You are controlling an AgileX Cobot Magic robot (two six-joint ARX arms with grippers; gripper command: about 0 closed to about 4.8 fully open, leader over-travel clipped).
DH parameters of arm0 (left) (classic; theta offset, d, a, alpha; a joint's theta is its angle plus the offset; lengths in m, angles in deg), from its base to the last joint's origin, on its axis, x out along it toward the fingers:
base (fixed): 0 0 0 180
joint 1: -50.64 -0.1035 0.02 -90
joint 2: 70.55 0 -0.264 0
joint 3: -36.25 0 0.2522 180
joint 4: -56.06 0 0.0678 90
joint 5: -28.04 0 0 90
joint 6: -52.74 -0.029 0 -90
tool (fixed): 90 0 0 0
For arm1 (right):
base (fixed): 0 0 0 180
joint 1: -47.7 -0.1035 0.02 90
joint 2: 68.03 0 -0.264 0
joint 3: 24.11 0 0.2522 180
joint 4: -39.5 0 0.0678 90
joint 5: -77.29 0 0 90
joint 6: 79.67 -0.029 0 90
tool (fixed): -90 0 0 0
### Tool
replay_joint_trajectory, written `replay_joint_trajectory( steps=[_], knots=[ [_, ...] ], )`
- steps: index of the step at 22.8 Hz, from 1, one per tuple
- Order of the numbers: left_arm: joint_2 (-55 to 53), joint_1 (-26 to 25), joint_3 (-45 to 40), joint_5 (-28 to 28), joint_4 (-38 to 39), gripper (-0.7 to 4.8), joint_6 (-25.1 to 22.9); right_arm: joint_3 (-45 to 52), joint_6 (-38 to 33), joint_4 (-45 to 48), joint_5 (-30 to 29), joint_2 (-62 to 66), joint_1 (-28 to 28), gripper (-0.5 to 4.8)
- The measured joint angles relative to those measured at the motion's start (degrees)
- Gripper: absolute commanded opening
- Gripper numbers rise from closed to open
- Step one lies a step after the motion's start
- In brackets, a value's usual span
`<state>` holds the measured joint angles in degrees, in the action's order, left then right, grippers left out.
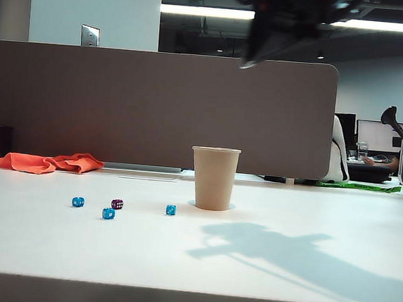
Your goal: Pick up the dice with a different color and drop it into the paper cup.
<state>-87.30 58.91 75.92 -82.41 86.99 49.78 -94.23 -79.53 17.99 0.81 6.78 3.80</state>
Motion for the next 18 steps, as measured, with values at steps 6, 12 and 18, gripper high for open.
replay_joint_trajectory(
  steps=[6,12,18],
  knots=[
    [0.0,0.0,4.7,-2.1,7.4,-0.06,-0.1,-7.6,-7.4,1.5,0.0,8.3,-1.1,-0.01],
    [-0.3,0.0,6.6,-4.2,12.9,-0.06,0.1,-8.2,-8.9,11.9,-3.1,12.0,-1.1,-0.02],
    [-0.6,0.0,6.6,-5.1,13.5,-0.06,1.5,-11.3,-10.3,10.3,-3.2,18.7,-1.1,-0.02]
  ],
)
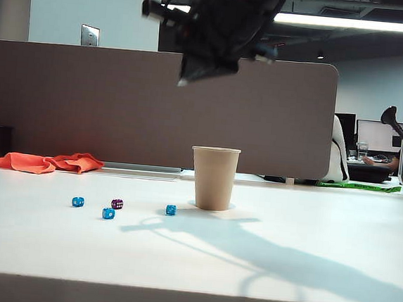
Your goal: Pick up the dice with a different color and drop it into the paper cup.
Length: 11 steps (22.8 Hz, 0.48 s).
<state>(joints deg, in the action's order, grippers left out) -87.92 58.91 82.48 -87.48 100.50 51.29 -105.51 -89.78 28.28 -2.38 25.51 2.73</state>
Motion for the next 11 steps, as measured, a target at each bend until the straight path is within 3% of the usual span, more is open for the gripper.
replay_joint_trajectory(
  steps=[11],
  knots=[
    [0.0,0.0,0.0,-1.3,-0.1,-0.06,-1.3,-23.6,-2.1,-25.8,-2.9,14.2,-0.8,-0.01]
  ],
)
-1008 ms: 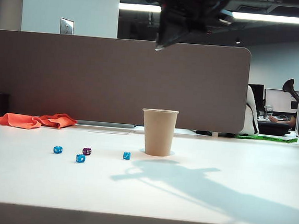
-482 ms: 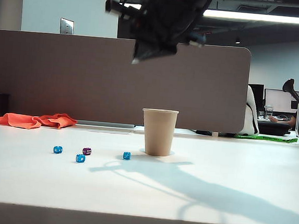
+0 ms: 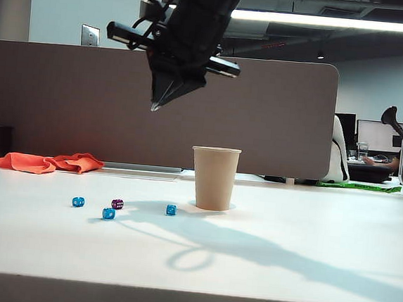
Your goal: Pick up the dice with a different color and drop it into the paper cup.
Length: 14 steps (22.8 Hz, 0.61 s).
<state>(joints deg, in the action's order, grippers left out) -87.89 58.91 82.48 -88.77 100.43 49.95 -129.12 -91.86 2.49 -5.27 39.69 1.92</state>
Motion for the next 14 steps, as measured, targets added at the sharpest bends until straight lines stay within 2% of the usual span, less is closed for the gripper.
replay_joint_trajectory(
  steps=[4,11,14],
  knots=[
    [0.0,0.0,0.0,0.0,-0.1,-0.06,-0.2,-2.9,-0.1,-3.5,-1.0,3.1,-0.4,-0.01],
    [0.0,0.0,0.0,-0.1,-1.0,-0.06,-0.2,-3.0,-0.9,-4.3,-2.6,7.3,-0.6,0.05],
    [0.0,0.0,0.0,-0.1,-1.0,-0.06,-0.2,-3.0,-1.3,-4.3,-2.8,8.3,-0.6,0.70]
  ],
)
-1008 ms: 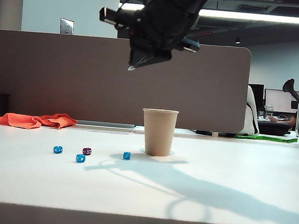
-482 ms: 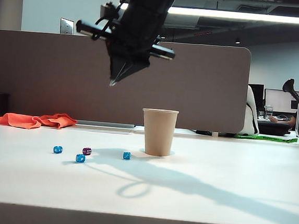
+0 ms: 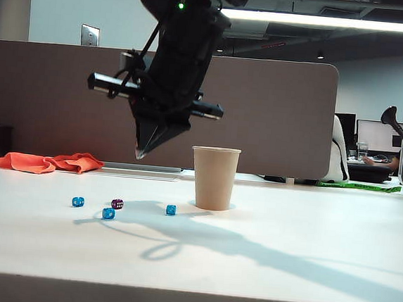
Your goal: Pick up the dice with a different color and drop it into the paper cup.
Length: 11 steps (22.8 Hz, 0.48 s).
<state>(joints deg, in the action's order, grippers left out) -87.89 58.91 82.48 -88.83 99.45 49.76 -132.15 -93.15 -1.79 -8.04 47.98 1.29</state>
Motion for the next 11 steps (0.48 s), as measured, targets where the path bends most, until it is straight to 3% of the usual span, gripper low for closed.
replay_joint_trajectory(
  steps=[4,7,11],
  knots=[
    [0.0,0.0,0.0,0.0,0.0,-0.06,0.0,-0.1,-0.1,-0.5,-1.9,1.2,0.0,1.19],
    [0.0,0.0,0.0,0.0,0.0,-0.06,0.0,-0.2,1.6,-0.7,-3.2,1.2,0.0,1.20],
    [0.0,0.0,0.0,0.0,0.0,-0.06,0.0,-0.2,9.2,-0.3,-3.3,1.2,-0.3,1.23]
  ],
)
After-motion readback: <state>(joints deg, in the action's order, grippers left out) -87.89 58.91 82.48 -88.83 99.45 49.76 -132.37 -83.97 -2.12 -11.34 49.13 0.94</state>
